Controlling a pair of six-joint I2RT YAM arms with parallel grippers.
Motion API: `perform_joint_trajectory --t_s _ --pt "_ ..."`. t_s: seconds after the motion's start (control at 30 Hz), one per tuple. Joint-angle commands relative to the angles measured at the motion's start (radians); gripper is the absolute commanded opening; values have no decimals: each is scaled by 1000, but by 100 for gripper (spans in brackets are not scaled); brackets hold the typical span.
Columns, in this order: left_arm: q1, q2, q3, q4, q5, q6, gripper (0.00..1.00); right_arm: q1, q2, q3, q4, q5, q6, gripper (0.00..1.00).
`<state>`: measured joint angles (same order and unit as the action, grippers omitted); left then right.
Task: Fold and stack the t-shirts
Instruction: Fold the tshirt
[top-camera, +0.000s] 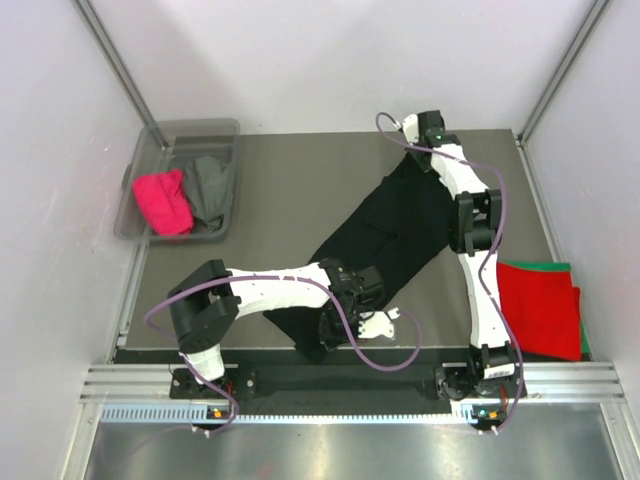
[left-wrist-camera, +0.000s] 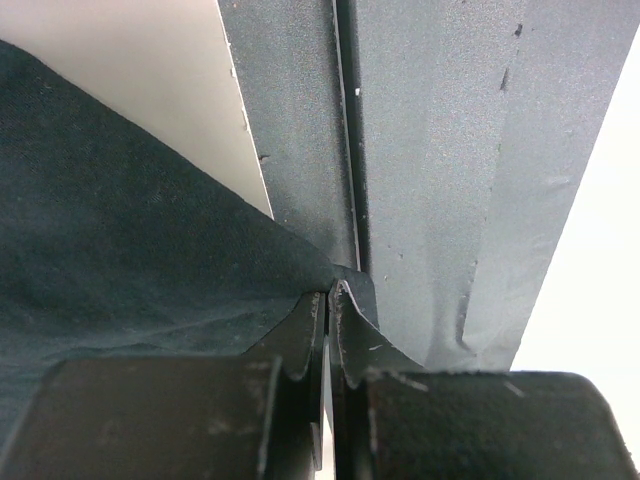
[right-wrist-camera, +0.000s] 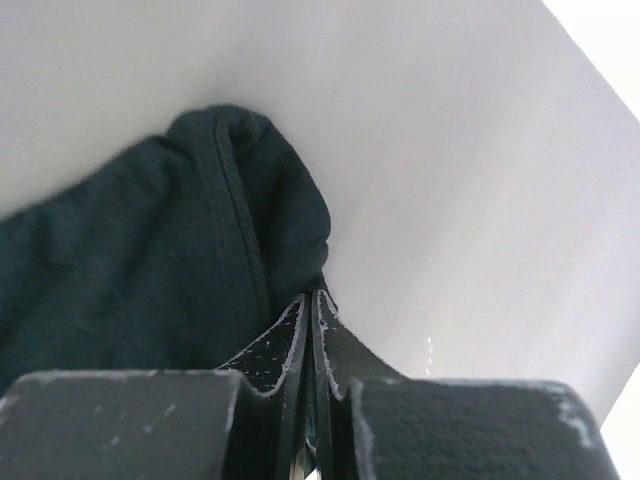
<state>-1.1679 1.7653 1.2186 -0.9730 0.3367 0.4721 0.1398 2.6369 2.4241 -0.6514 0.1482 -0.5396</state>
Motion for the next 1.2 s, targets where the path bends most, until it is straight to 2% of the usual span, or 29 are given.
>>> perform_joint_trajectory --t_s 0.0,0.13,0.47,0.53,0.57,0.63,0.67,0.7,0.73,0.77,0.8,0.83,0.87,0.93,0.97,1.0,1.03,1.07,1.13,1.17 --pt "-6 -6 24 -10 30 2 0 14 18 49 50 -2 -14 0" --pt "-6 -3 22 -15 19 -1 0 18 34 67 153 -36 12 0" --pt "-6 -7 50 -29 -47 -12 0 20 48 98 389 22 -10 0" --pt "-6 -6 62 -26 -82 -21 2 26 58 108 409 14 0 0" --pt "-6 -9 71 -20 -87 -27 6 29 64 116 415 13 0 0" --pt "-6 -13 87 -23 -58 -36 38 44 69 116 447 16 -10 0" --pt "-6 -13 116 -32 -36 -39 45 46 74 116 459 31 -8 2" --pt "-6 -15 139 -41 -21 -47 52 49 74 116 495 54 -2 6" --pt "-6 -17 166 -46 -15 -50 63 49 71 115 506 100 15 9" --pt "-4 -24 236 -47 -57 -55 65 46 52 113 515 122 27 21" --pt "19 -29 278 -37 -88 -70 69 43 34 109 515 135 36 25" --pt "43 -35 324 -29 -119 -87 92 29 11 83 512 143 56 30" --pt "119 -33 422 -15 -145 -102 99 20 -50 63 507 142 69 34" --pt "204 -4 520 31 -116 -119 99 -12 -127 -26 474 114 110 37" --pt "274 12 609 52 -102 -124 98 -26 -235 -84 469 97 130 38" --pt "301 32 654 74 -126 -150 99 -40 -302 -156 489 76 151 39" --pt "322 80 695 107 -152 -162 99 -67 -369 -306 499 27 194 39" --pt "361 109 787 109 -162 -167 98 -78 -499 -372 500 -4 210 40" --pt "401 182 857 149 -150 -207 97 -101 -615 -544 454 -103 225 41" --pt "446 204 889 174 -128 -226 92 -104 -721 -594 428 -136 225 41"
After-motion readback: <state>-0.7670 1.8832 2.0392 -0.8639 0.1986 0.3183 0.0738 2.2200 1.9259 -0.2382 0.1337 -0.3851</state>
